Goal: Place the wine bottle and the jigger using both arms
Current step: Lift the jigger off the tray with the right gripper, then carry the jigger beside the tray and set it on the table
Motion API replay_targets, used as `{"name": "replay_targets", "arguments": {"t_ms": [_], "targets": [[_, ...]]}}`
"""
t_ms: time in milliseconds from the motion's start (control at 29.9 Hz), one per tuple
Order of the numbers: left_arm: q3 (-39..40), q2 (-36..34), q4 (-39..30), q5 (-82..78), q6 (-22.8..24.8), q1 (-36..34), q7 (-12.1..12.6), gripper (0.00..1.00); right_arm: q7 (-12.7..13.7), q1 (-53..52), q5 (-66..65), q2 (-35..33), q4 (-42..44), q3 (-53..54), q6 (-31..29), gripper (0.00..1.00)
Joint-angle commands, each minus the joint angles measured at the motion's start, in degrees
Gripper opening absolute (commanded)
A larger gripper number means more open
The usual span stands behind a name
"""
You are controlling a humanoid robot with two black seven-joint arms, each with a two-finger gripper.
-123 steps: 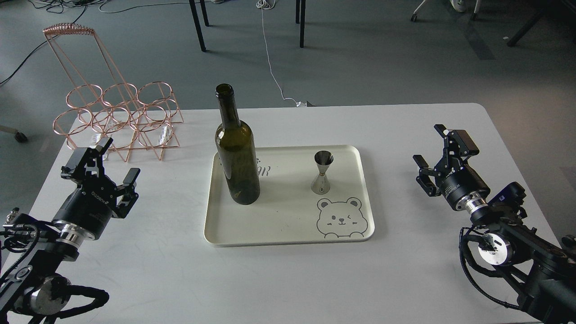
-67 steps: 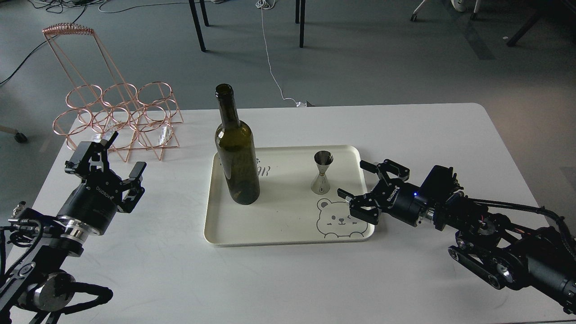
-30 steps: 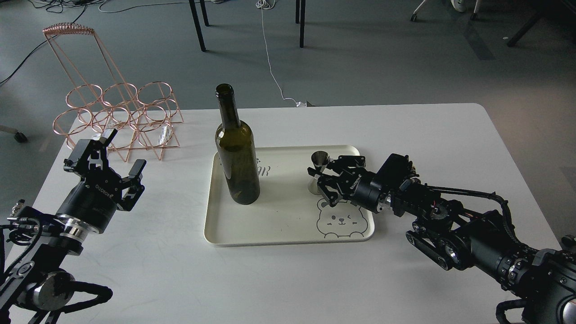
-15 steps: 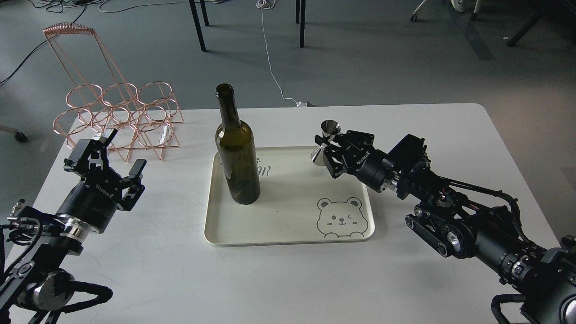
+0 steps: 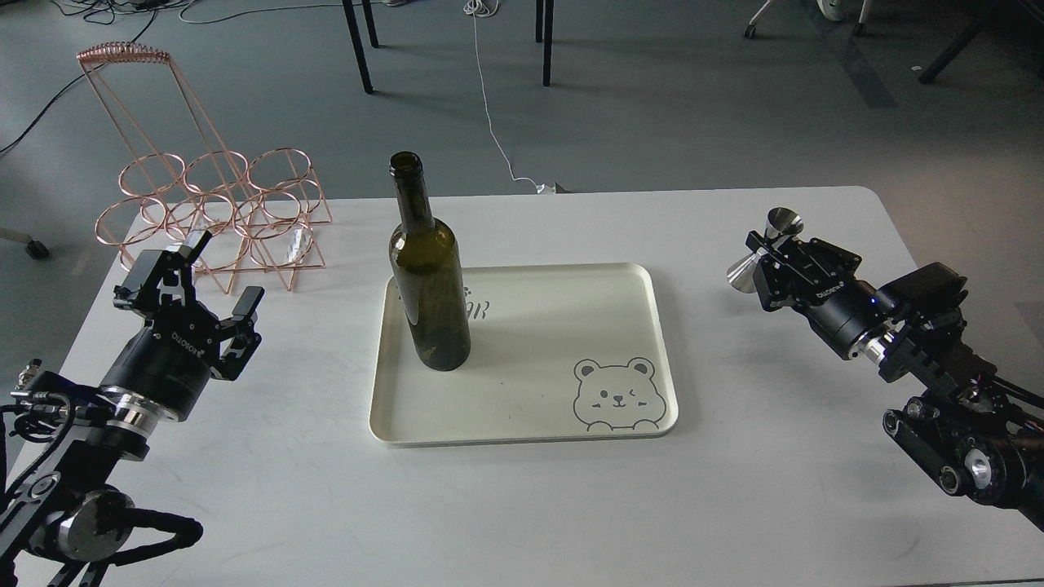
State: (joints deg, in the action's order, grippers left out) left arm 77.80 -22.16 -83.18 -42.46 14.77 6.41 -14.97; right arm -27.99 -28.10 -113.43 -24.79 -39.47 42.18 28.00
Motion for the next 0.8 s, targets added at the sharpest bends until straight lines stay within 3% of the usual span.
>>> {"name": "replay_targets", "arguments": {"t_ms": [0,768], "targets": [[-0.1,0.0,-0.3,0.0,0.0,0.0,0.0,0.98,0.0,2.1,0.7,-1.1,0.2,-0.2,0.0,0.16],[-0.2,0.0,-0.3,0.0,0.1,0.0,0.0,0.98,0.0,3.0,1.2,-0.7,2.8,-0.8,0.0,0.19]]}}
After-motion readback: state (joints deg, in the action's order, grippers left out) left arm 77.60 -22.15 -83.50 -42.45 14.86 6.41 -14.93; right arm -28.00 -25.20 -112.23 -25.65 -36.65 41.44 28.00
